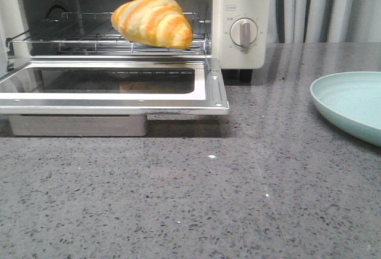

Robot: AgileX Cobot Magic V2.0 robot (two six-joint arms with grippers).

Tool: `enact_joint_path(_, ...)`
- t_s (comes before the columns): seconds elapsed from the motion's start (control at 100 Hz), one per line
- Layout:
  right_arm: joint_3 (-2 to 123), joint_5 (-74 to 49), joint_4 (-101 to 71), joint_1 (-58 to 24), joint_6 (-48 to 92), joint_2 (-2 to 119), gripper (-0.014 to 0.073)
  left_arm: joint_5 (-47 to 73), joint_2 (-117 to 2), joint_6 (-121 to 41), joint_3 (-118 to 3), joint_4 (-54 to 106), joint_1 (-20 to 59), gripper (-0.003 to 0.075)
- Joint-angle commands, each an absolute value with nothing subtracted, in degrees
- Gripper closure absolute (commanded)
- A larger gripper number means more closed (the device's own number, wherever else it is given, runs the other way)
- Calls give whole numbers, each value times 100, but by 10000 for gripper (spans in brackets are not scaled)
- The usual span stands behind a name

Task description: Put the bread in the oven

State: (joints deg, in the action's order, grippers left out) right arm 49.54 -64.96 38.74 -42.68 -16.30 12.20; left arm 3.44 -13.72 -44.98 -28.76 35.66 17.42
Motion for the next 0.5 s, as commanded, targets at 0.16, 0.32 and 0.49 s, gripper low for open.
enact_joint_path(0.16, 5049, -6183, 4079, -4267, -1667, 1325, 578, 56, -1456, -4485, -3017, 3642, 1742, 740)
enact_joint_path(0.32, 5049, -6183, 4079, -4267, -1667, 1325, 578, 67, -1456, -4485, -3017, 3642, 1742, 740)
enact_joint_path(0.49, 5049, -6183, 4079, -4267, -1667, 1325, 578, 0, -1412, -4485, -2892, 3630, 1742, 740)
